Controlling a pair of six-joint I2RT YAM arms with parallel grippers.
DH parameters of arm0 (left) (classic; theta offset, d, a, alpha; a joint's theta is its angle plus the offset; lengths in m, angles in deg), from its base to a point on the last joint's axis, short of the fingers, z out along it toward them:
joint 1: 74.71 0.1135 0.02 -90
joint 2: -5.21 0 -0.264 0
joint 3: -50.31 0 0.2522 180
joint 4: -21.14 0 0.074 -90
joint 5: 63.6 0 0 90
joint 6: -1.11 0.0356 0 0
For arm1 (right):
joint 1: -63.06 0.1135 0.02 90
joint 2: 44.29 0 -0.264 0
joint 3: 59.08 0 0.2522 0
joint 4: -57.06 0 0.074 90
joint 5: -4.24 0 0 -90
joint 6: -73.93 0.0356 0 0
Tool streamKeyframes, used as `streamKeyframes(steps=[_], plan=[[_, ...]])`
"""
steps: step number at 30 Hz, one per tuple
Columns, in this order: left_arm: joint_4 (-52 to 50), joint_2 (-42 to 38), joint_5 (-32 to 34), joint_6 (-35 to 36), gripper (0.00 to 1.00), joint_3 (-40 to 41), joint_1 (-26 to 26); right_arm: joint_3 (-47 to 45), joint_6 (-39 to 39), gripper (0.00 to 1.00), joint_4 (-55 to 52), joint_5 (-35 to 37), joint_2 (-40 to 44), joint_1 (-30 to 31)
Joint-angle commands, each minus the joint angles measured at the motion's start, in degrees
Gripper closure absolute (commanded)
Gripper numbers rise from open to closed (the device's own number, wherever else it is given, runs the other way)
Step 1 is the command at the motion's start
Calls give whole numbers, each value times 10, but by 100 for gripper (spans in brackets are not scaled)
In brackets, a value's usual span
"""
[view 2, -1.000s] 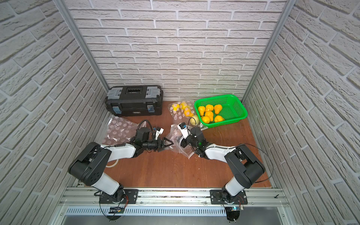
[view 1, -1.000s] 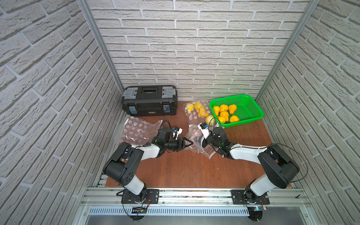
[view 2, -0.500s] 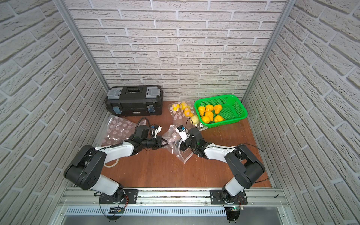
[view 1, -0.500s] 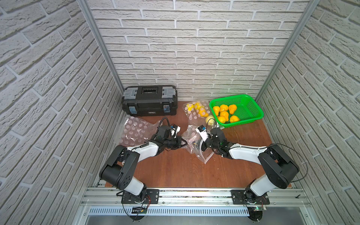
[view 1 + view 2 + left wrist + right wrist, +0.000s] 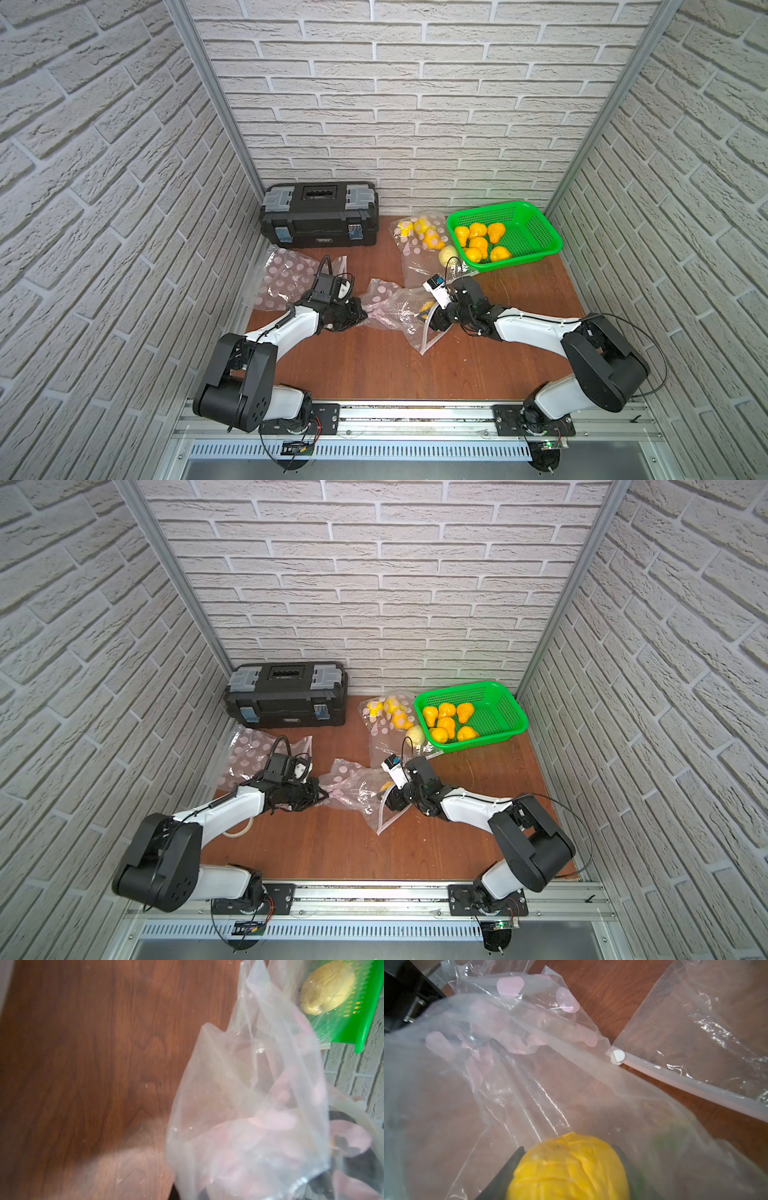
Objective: Open the zip-top bag and take out the pear
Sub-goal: Pick up the pear from the zipper food storage bag, then place the zipper food storage bag in the zipper food storage bag, then place the pear in the basket.
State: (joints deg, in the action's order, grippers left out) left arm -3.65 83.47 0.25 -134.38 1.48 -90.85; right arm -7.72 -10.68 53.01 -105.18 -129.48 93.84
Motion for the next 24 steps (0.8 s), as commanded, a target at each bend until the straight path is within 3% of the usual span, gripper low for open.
streamKeyframes(steps=[1, 9, 15, 21, 24], plan=[[-23, 6, 54, 6, 100, -2, 7, -4, 8, 74, -14, -38, 52, -7], [-47, 9, 102, -1, 100, -11, 13, 0, 22, 75, -101, -93, 162, -41], [-64, -21, 123, -4, 100, -12, 28, 27, 40, 75, -216, -62, 182, -96], [-66, -71, 74, 14, 100, -52, 17, 48, 90, 77, -217, -24, 190, -155], [-133, -113, 97, 37, 100, -105, 6, 73, 103, 77, -214, -23, 179, -186]])
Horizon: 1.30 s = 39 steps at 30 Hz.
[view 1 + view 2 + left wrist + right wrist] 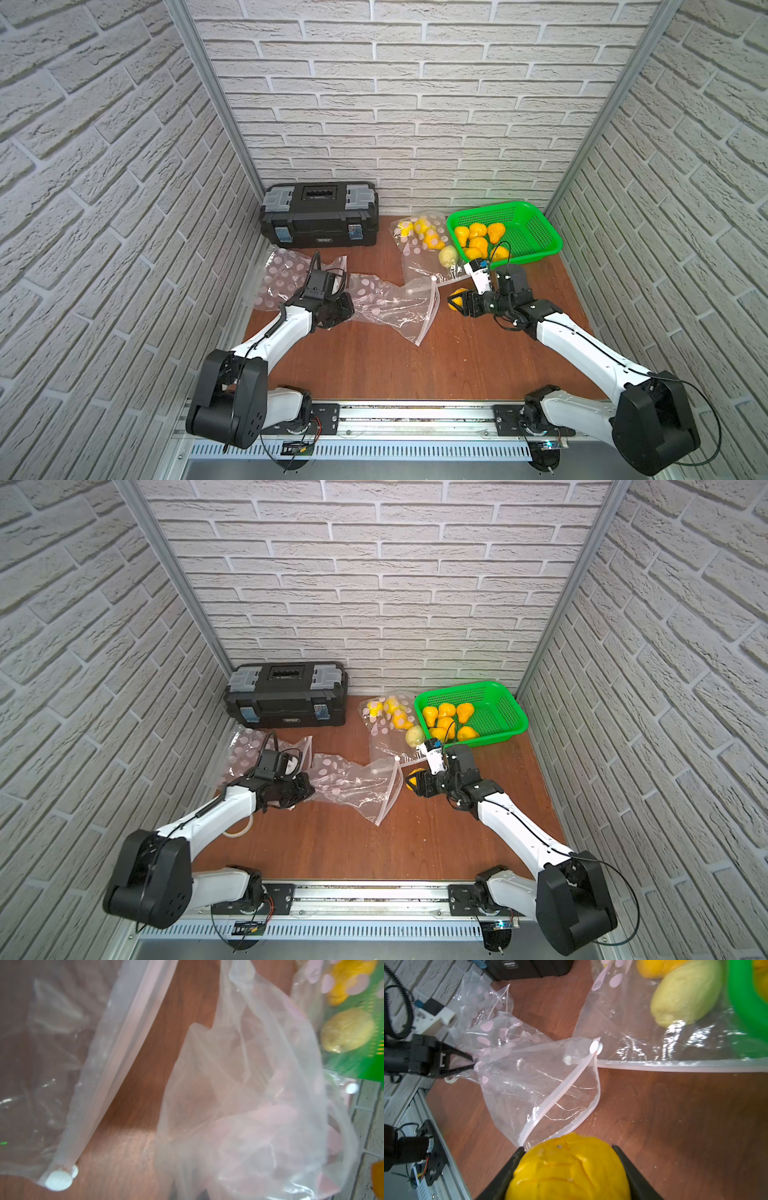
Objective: Open the zip-top bag and take out the pear
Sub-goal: Place the pear in the basket.
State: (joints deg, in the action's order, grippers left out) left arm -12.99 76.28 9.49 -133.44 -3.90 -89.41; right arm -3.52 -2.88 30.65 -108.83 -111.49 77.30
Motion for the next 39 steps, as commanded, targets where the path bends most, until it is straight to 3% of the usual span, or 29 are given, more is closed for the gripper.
streamKeyframes(steps=[1, 7, 11, 18, 23, 25, 27, 29, 32, 39], plan=[[-66, -52, 16, 37, 100, -67, -9, 39, 25, 77, 10, 13, -6, -25], [-236, -90, 106, 126, 100, -167, 38, 100, -1, 77, -11, 17, -37, -45], [-279, -87, 108, 208, 100, -215, 130, 131, -16, 77, -26, 16, -53, -56], [-300, -29, 87, 279, 100, -266, 328, 182, -33, 77, -51, 68, -64, -76], [-244, 33, 158, 278, 99, -268, 359, 231, -42, 77, -53, 93, -103, -96], [-237, 64, 215, 276, 89, -276, 358, 256, -39, 77, -53, 100, -126, -110], [-228, 94, 243, 275, 65, -278, 359, 285, -35, 77, -48, 104, -159, -122], [-229, 121, 242, 273, 48, -284, 357, 317, -39, 76, -47, 116, -197, -129], [-229, 128, 248, 272, 35, -287, 346, 383, -48, 75, -64, 136, -271, -137], [-234, 40, 271, 272, 15, -288, 319, 546, -44, 67, -122, 137, -454, -169]])
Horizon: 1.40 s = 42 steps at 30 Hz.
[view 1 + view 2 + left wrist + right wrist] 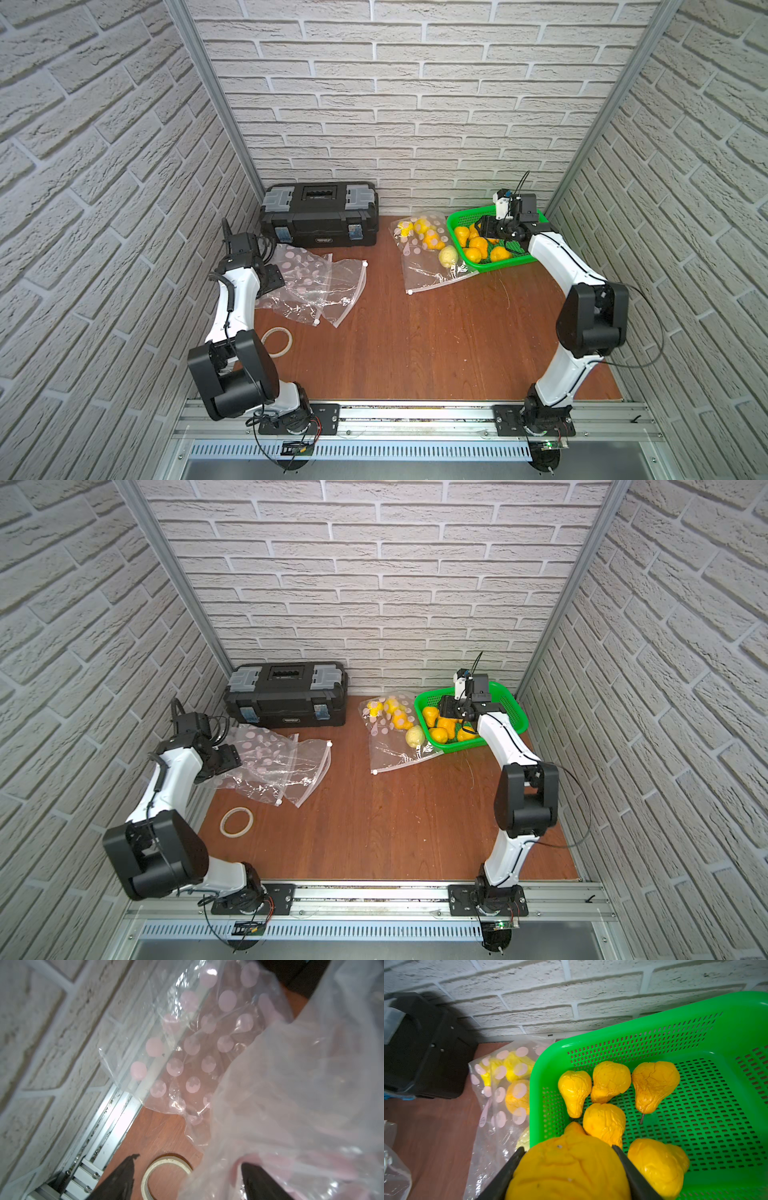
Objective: Open the zip-top bag and take out the pear
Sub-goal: Place the pear in the basket.
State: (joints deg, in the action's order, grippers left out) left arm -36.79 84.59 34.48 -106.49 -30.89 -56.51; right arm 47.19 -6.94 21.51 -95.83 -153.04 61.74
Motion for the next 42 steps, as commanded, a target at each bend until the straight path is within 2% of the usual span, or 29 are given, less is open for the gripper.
streamKeyframes(steps=[1, 6, 11, 15, 21, 24, 26, 32, 36, 42], plan=[[1, -53, 21, 3, 15, -18, -16, 60, 1, 65, -39, 11, -68, -17], [-13, -88, 23, -10, 15, -27, -80, 102, 26, 60, -44, 36, -140, -39], [-6, -84, 27, -49, 18, -31, -213, 85, 41, 59, -22, 47, -151, -65], [18, -40, 34, -80, 19, -46, -324, 113, 22, 53, -54, 45, -182, -72], [52, 77, 15, -106, 19, -109, -433, 145, -14, 40, -98, 47, -222, -75], [82, 146, -32, -123, 19, -150, -464, 117, -34, 37, -69, -25, -207, -72], [100, 188, -56, -136, 19, -176, -480, 93, -44, 29, -51, -43, -190, -70], [120, 320, -123, -163, 18, -271, -504, 83, -61, 11, -75, -29, -149, -71], [113, 395, -144, -177, 19, -324, -509, 60, -55, 8, -72, -12, -91, -69], [63, 464, -108, -200, 19, -368, -504, -15, -59, 11, -41, -30, 14, -57]])
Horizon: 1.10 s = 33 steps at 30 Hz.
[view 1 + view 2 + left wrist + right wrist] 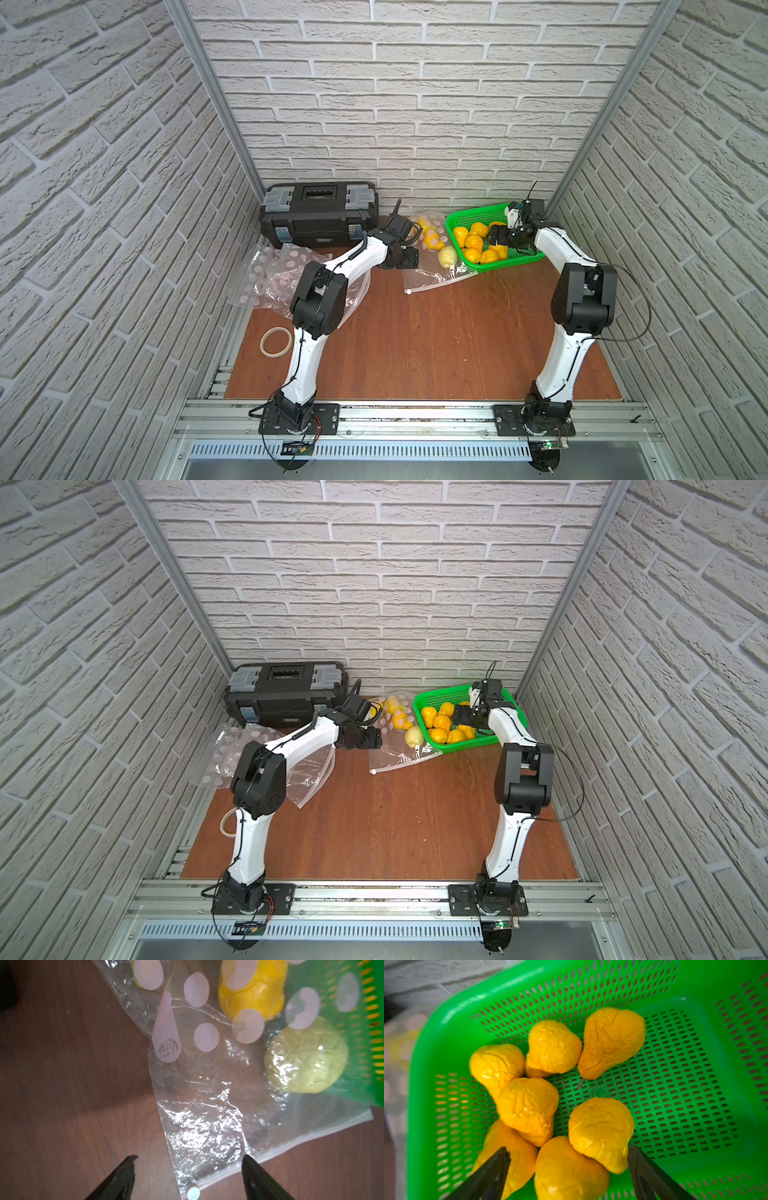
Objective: Open the zip-top bag and take out the pear
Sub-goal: Place the pear in the basket, then pick up the zipper food storage bag at the center of the board.
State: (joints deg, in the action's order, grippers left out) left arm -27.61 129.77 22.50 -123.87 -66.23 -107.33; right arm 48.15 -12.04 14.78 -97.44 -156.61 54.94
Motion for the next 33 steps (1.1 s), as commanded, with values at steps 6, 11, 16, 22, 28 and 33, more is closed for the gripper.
streamKeyframes(steps=[6, 11, 16, 22, 28, 33], plan=[[10, 46, -45, -61, 19, -6, 11, -89, -32, 14, 28, -35, 123, 61], [50, 68, -91, -87, 25, 5, 10, -144, -64, 19, 31, -45, 176, 119], [66, 88, -109, -99, 45, 8, 10, -212, -171, 21, 44, -34, 226, 194], [81, 83, -111, -103, 90, 29, 17, -267, -303, 20, 46, 10, 237, 268], [96, 34, -127, -102, 100, 61, 25, -296, -392, 17, 65, 21, 210, 346], [96, -42, -142, -103, 100, 101, 25, -336, -431, 14, 142, 61, 215, 397]])
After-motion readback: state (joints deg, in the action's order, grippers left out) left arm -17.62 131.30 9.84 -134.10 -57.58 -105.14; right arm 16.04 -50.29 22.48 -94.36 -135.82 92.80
